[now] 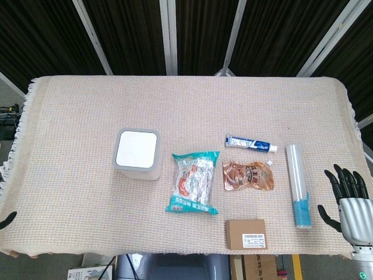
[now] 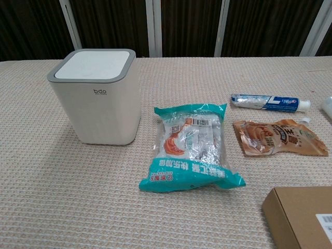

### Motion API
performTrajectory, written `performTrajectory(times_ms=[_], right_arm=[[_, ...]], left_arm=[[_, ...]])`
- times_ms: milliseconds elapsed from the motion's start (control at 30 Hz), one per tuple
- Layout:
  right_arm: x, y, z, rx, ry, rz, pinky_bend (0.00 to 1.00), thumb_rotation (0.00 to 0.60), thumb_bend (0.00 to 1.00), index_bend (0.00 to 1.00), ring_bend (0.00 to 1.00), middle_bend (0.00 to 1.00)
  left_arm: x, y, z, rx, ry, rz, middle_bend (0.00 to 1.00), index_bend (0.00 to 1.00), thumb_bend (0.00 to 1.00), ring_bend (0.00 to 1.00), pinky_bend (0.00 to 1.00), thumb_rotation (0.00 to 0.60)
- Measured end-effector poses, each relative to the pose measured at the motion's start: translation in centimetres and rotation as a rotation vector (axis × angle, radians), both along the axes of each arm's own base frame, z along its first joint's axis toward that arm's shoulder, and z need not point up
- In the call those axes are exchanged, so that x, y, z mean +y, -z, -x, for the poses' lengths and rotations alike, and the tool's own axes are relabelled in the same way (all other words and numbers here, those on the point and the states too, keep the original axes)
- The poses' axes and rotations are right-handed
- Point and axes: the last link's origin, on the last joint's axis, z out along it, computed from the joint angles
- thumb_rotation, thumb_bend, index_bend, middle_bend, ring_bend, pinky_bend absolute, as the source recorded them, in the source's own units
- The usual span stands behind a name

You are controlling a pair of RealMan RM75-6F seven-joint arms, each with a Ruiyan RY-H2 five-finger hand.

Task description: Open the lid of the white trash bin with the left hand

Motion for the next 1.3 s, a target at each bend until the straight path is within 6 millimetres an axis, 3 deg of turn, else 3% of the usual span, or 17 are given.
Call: performTrajectory(times_ms=[600, 767, 900, 1033, 1133, 1300], right_arm=[[0.0, 0.1, 0.1, -0.004, 0.001, -0.006, 0.00, 0.600, 0.30, 0.12, 0.00, 0.01], [-0.1, -0.1, 0.1, -0.006, 0.003, -0.002, 0.00, 0.600, 0.30, 0.12, 0.00, 0.01], [0.0, -0.1, 0.0, -0.011, 0.001, 0.001, 0.00, 0.600, 0.30, 0.12, 0.00, 0.01], [0.0, -0.1, 0.2, -0.011, 0.010, -0.003, 0.00, 0.600, 0.30, 0.12, 0.00, 0.01], [-0.1, 0.1, 0.2, -0.017, 0.014, -0.004, 0.00, 0.600, 0.30, 0.12, 0.00, 0.01], [-0.2, 0.5, 0.1, -0.014, 0.016, -0.011, 0.00, 0.600, 0.30, 0.12, 0.00, 0.01]], left_arm=[[0.0, 0.0, -0.1, 0.004, 0.005, -0.010, 0.18, 0.24, 0.19, 0.02, 0.00, 0.600], [0.4, 0.3, -0.2, 0.004, 0.019, -0.001, 0.20, 0.24, 0.20, 0.07, 0.10, 0.600], [0.8, 0.5, -0.4, 0.004, 0.046, 0.018, 0.29, 0.24, 0.27, 0.24, 0.35, 0.600], [2.2, 0.3, -1.0, 0.014, 0.111, 0.024, 0.50, 0.23, 0.38, 0.52, 0.62, 0.600], [3.8, 0.2, -1.7, 0.036, 0.162, 0.050, 0.69, 0.23, 0.46, 0.66, 0.69, 0.600], [6.9, 0.6, -3.8, 0.055, 0.241, 0.156, 0.81, 0.23, 0.62, 0.76, 0.73, 0.600]])
